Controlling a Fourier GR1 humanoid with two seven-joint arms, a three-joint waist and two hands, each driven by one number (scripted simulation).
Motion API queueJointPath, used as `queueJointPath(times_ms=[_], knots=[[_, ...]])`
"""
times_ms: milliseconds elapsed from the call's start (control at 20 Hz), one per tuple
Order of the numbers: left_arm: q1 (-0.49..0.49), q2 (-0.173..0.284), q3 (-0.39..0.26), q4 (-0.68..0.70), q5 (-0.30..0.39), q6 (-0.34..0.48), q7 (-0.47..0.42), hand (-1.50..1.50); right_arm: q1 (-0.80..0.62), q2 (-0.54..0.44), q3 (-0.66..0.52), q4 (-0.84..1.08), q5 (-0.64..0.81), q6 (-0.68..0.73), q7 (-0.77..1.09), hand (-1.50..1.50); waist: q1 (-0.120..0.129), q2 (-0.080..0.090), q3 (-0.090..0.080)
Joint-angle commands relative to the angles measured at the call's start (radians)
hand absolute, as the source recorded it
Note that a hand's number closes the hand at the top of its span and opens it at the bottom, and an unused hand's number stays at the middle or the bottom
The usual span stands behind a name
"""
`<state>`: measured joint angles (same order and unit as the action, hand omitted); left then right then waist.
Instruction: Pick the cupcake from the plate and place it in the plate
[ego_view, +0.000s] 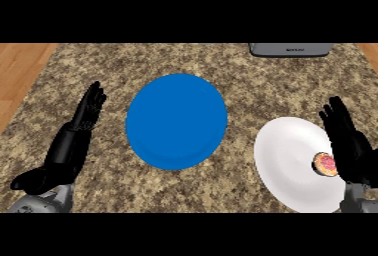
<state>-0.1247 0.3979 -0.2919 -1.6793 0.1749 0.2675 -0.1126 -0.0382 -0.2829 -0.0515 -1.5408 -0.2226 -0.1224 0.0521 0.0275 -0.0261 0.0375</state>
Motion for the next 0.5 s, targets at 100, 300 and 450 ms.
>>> queueJointPath(times_ms=[100, 300, 450], knots=[[0.039, 0.103, 0.082, 0.087, -0.068, 0.031, 0.033, 0.0, -0.076, 0.107, -0.145, -0.085, -0.125, -0.125, -0.05, -1.5, -0.032, 0.024, -0.036], [0.161, 0.15, 0.098, 0.152, -0.081, 0.037, 0.04, 0.0, 0.047, -0.078, -0.261, -0.064, 0.119, -0.303, -0.056, -1.5, -0.057, 0.041, -0.052], [0.194, 0.155, 0.103, 0.175, -0.082, 0.034, 0.041, 0.0, 0.027, 0.139, -0.328, -0.204, 0.114, -0.538, -0.219, -1.5, -0.058, 0.02, -0.041]])
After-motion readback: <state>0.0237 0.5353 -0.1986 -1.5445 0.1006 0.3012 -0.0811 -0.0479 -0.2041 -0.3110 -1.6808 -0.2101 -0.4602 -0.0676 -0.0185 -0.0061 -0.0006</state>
